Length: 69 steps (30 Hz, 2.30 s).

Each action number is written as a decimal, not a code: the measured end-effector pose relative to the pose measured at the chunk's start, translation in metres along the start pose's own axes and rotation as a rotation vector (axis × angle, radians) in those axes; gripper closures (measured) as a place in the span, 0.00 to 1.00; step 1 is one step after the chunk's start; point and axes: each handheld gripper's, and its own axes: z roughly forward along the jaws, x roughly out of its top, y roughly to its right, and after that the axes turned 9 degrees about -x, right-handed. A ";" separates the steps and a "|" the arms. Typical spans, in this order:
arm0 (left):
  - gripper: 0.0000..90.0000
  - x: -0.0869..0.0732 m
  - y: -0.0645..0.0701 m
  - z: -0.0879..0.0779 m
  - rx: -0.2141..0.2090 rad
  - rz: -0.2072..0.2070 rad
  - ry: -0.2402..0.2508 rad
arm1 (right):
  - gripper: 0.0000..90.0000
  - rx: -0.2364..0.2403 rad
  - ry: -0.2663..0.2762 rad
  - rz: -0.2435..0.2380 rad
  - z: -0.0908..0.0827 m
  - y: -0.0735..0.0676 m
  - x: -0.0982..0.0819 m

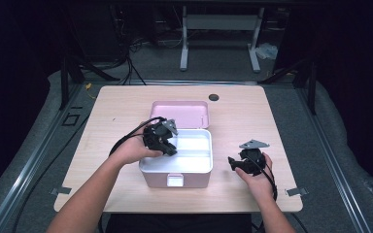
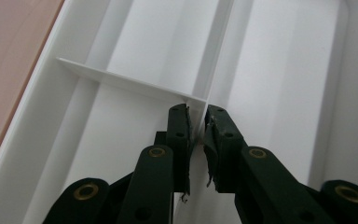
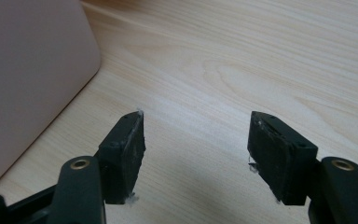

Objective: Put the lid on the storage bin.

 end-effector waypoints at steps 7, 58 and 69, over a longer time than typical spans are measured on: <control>0.89 0.000 0.000 0.000 -0.002 0.014 -0.001 | 0.40 -0.004 0.019 0.000 -0.001 0.000 0.012; 0.90 -0.004 0.000 0.000 0.000 0.034 0.019 | 0.67 -0.079 0.044 0.061 0.061 -0.030 0.173; 0.90 -0.005 0.000 0.000 0.000 0.036 0.026 | 0.78 -0.058 -0.031 0.130 0.088 -0.029 0.182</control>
